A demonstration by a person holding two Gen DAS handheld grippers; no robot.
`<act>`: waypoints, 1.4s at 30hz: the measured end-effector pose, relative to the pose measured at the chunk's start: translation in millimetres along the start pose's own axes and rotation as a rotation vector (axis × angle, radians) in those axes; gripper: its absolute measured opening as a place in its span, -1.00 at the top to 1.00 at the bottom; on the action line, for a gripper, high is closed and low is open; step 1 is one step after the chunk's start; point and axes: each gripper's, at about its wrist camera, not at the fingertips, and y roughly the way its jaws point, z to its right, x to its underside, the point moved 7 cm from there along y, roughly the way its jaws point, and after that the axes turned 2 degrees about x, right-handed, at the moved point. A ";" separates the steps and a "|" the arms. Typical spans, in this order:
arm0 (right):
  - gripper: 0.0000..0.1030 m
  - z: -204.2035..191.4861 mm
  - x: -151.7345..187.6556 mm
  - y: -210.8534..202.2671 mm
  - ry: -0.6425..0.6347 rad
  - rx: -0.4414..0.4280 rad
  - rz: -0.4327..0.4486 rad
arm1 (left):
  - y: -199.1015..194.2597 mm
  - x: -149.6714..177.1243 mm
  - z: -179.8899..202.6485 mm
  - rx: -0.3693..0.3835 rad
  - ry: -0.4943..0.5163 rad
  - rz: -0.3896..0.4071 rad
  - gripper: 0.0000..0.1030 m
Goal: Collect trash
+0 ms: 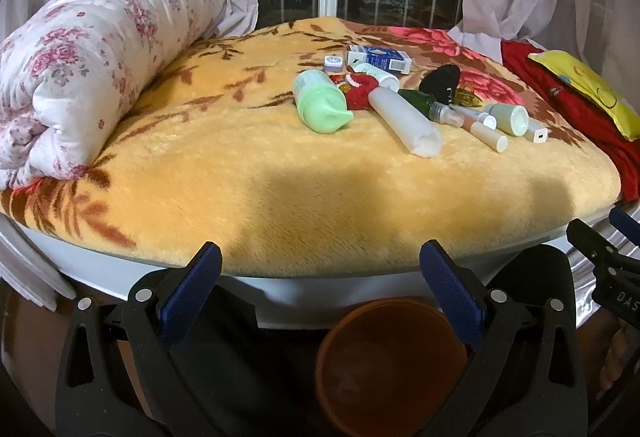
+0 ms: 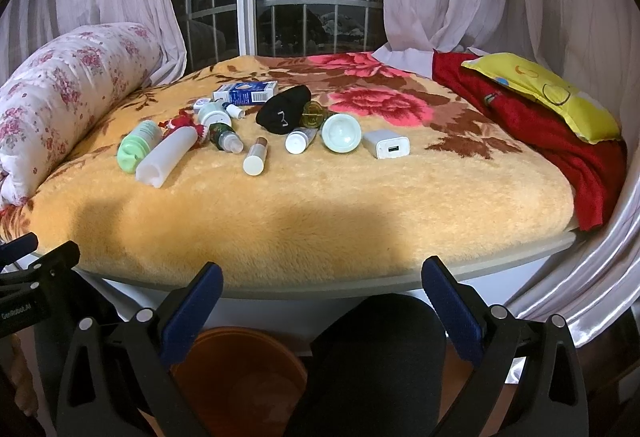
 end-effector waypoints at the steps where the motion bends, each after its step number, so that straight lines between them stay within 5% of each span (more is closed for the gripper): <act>1: -0.90 -0.9 0.0 0.6 0.000 -0.001 -0.001 | -0.2 0.1 -0.5 -0.004 0.002 0.001 -0.88; 42: -0.90 -6.9 2.6 5.8 0.008 -0.038 -0.021 | 2.9 6.2 1.1 0.004 -0.008 -0.022 -0.88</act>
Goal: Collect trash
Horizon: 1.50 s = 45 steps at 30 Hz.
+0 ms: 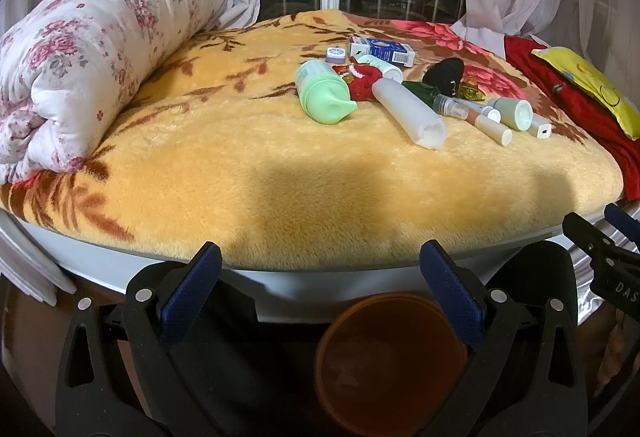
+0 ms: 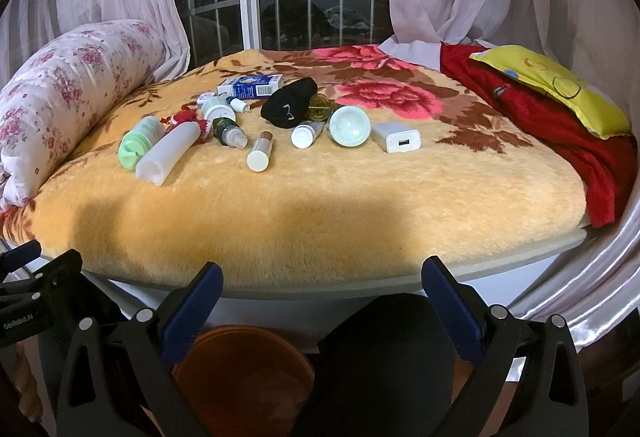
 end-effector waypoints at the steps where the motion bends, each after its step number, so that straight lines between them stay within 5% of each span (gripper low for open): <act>1: -0.90 0.1 -0.9 0.7 -0.003 0.002 0.002 | 0.3 0.1 0.0 0.001 0.001 -0.001 -0.88; 23: -0.88 24.0 -106.4 98.8 -0.028 -0.095 -0.012 | 32.5 -37.8 20.6 0.032 0.040 -0.013 -0.88; 29: -0.55 20.8 -110.6 134.7 -0.082 -0.088 -0.065 | 39.1 -31.2 30.9 0.067 0.063 -0.018 -0.88; 45: -0.22 21.6 -112.0 156.1 -0.066 -0.129 -0.101 | 50.5 -20.6 33.6 0.098 0.055 -0.043 -0.88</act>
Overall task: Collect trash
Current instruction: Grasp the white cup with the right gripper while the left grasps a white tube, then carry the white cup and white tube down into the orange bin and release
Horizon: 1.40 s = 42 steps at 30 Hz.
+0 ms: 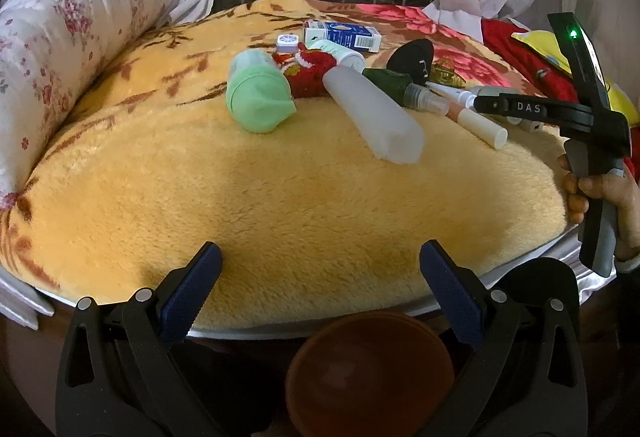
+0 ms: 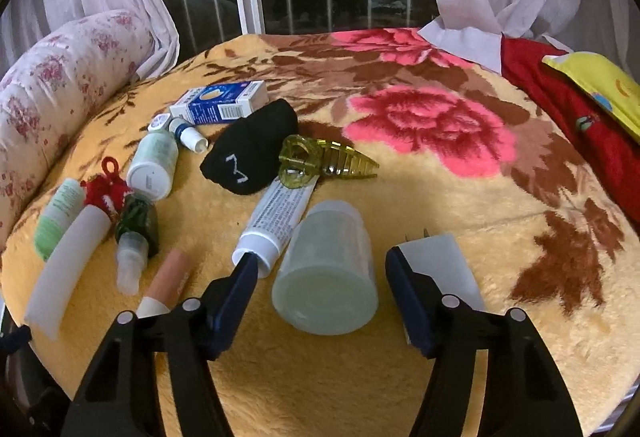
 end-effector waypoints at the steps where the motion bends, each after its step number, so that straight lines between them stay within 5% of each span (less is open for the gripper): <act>1: -0.15 -0.8 1.0 -0.3 -0.008 0.010 -0.004 | 0.1 0.2 0.2 -0.002 0.001 0.001 -0.88; 20: 0.15 -6.8 -16.3 42.3 -0.078 -0.025 -0.115 | -1.1 0.9 6.1 0.012 -0.005 0.011 -0.88; 30: 0.20 4.2 -1.1 1.3 0.034 -0.078 0.000 | -4.8 -20.5 25.9 0.095 -0.003 0.077 -0.88; 35: 0.19 18.4 22.1 -26.8 0.108 -0.092 0.064 | 13.2 -42.6 45.2 0.068 0.055 0.129 -0.88; 42: 0.19 26.9 33.8 -35.2 0.121 -0.103 0.091 | 55.3 -78.3 49.1 0.036 -0.041 0.009 -0.88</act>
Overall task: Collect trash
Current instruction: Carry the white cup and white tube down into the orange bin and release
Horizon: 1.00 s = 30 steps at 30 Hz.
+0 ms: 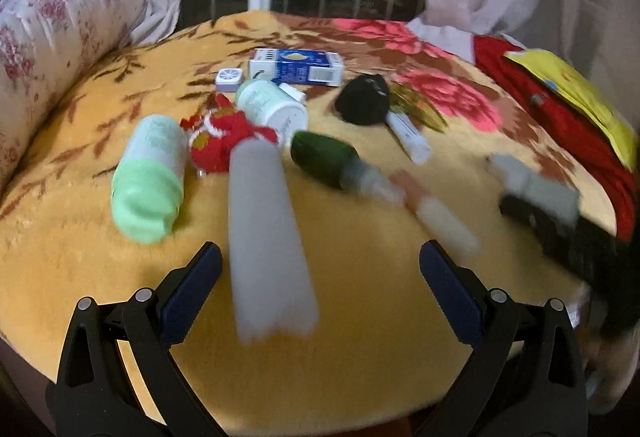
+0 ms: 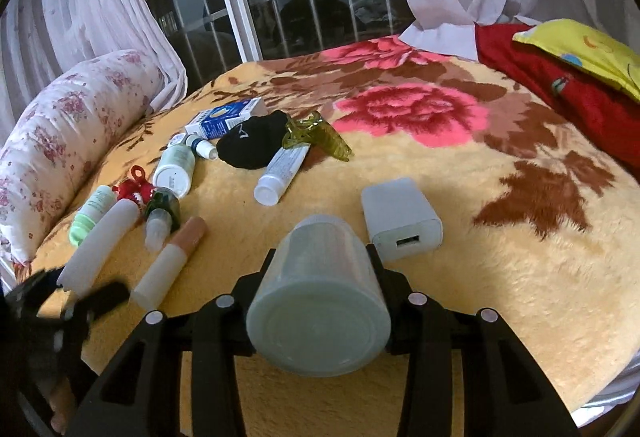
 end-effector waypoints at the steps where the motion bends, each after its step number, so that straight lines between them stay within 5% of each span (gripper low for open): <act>1: 0.19 0.4 0.4 0.2 0.001 -0.002 0.000 | 6.5 -5.3 -3.2 -0.010 -0.019 -0.024 -0.87; 4: 0.19 0.6 1.1 0.2 0.006 -0.003 0.004 | 26.8 -8.5 -19.7 -0.014 -0.095 -0.084 -0.52; 9: 0.19 -0.1 3.1 -3.7 0.013 0.005 0.029 | 19.5 -7.1 -28.7 -0.036 -0.035 -0.016 0.44; 13: 0.19 -5.3 5.9 -9.4 -0.003 0.026 0.062 | -3.5 -3.2 -27.7 0.045 -0.015 0.079 0.50; 23: 0.19 -41.0 17.0 -51.6 -0.051 -0.026 0.120 | -79.2 29.3 -6.2 0.064 0.132 0.186 0.50; 30: 0.19 -74.3 54.7 -98.4 -0.068 -0.126 0.088 | -116.2 79.9 2.2 0.053 0.239 0.172 0.50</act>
